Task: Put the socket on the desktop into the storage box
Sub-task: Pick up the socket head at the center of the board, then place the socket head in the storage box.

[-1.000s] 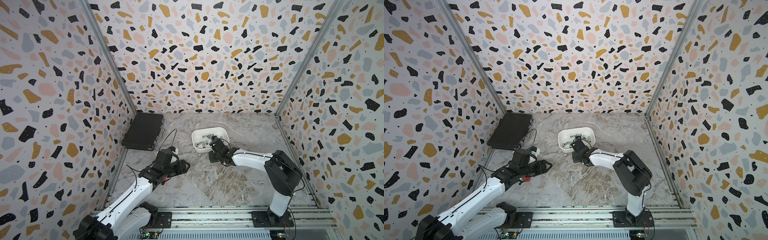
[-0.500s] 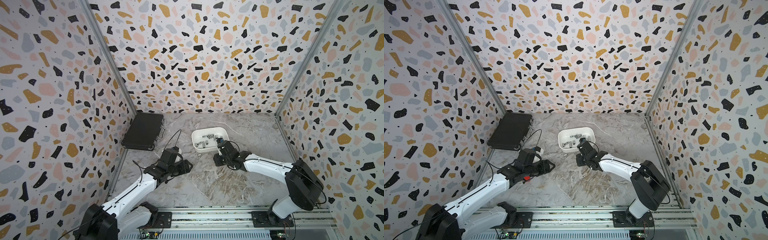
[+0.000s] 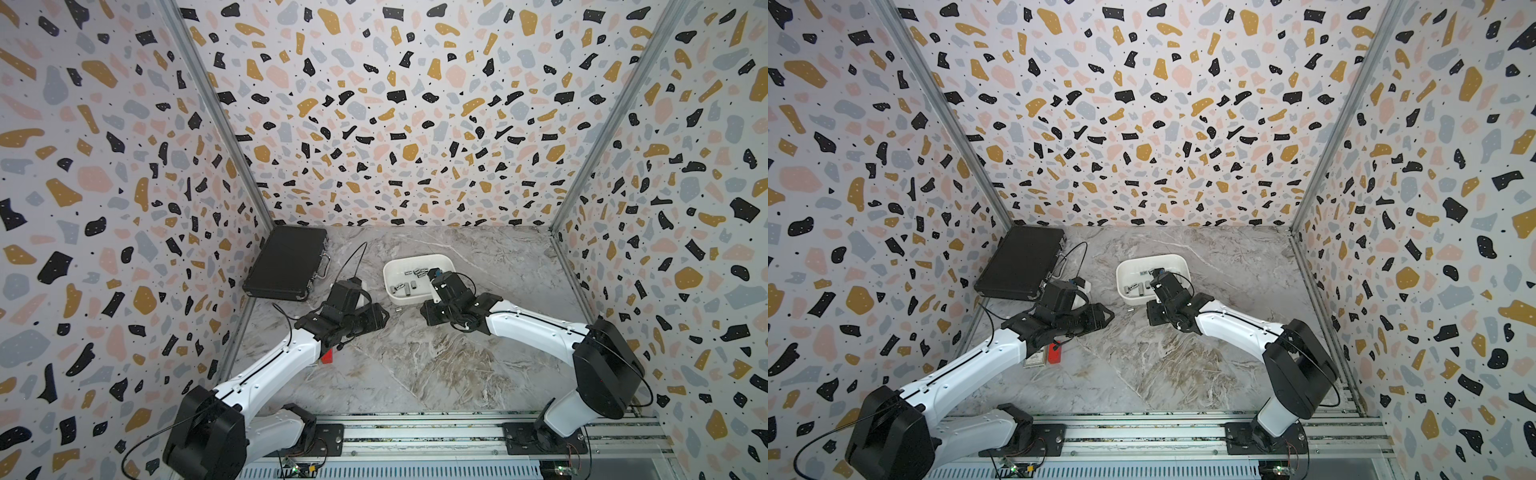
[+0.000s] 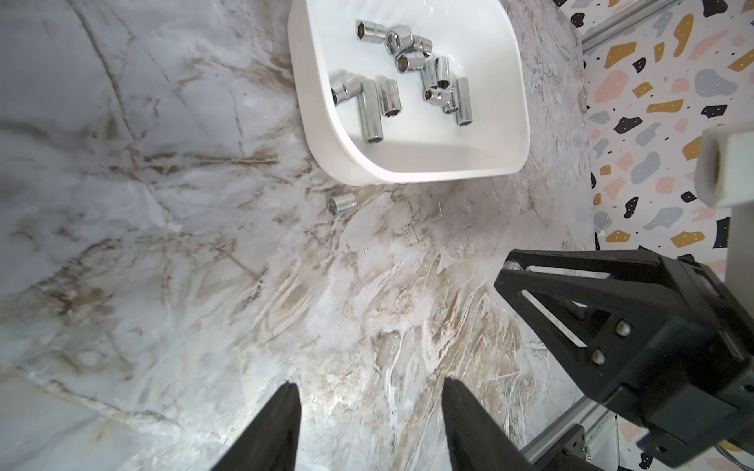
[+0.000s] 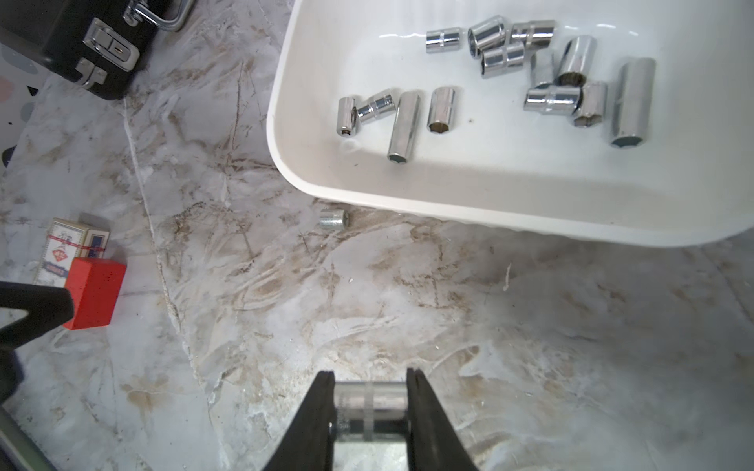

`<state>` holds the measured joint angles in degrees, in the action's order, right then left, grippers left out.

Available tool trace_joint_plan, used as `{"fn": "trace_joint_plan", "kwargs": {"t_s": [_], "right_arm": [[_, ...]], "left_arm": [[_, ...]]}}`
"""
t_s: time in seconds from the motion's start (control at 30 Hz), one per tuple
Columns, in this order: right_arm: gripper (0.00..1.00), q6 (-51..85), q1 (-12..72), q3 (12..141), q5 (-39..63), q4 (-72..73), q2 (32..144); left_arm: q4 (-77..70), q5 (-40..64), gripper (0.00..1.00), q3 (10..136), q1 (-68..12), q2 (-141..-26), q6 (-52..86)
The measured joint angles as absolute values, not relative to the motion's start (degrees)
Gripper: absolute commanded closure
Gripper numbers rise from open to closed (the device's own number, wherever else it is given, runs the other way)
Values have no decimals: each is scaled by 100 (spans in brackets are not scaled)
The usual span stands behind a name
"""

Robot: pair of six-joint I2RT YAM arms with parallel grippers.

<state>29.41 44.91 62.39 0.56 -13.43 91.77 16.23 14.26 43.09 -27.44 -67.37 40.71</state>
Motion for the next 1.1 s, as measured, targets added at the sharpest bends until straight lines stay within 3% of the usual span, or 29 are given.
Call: {"fn": "trace_joint_plan", "kwargs": {"t_s": [1.1], "right_arm": [[74, 2694, 4077, 10252, 462, -2788, 12234]], "left_arm": [[2270, 1297, 41, 4735, -2058, -6523, 3859]]}}
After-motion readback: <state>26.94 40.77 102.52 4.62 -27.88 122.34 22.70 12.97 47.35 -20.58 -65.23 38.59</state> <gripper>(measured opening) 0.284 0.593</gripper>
